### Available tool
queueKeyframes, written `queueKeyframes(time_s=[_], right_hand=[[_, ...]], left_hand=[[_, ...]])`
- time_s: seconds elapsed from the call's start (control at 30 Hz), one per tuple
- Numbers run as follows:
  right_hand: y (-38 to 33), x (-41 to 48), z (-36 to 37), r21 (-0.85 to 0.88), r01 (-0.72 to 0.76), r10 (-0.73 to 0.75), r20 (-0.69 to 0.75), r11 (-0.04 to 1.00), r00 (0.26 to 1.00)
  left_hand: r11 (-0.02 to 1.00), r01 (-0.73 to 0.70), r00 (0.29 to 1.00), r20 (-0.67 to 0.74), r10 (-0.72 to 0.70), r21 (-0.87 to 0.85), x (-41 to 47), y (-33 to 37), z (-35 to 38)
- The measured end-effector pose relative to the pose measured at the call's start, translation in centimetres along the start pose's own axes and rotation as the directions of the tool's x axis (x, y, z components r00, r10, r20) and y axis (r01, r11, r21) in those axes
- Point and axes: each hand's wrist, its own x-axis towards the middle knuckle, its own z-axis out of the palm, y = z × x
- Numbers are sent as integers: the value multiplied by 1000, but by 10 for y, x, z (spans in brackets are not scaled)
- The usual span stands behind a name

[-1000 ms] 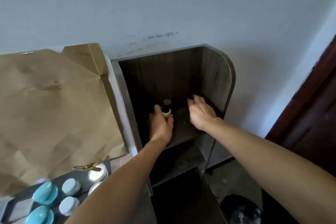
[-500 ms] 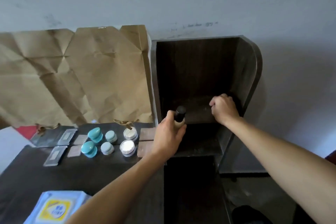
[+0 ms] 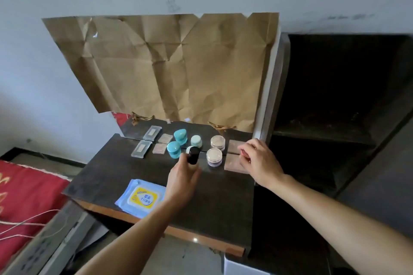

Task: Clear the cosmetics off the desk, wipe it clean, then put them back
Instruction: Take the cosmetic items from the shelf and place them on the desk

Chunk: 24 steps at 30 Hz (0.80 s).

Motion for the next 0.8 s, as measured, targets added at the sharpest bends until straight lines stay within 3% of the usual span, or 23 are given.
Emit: queueKeyframes(time_s=[0.43,0.67,0.8], right_hand=[[-191,57,184,70,27,-45,272,997,961],[-225,112,257,111,47,-84,351,993,932],[-229,157,303,95,23,-56,362,995,931]], left_hand=[[960,278,960,12,-279,10,4,-199,-177],[939,323,946,-24,-322,116,50,-272,-203],[916,377,922,36,-385,140,98,-309,-205]])
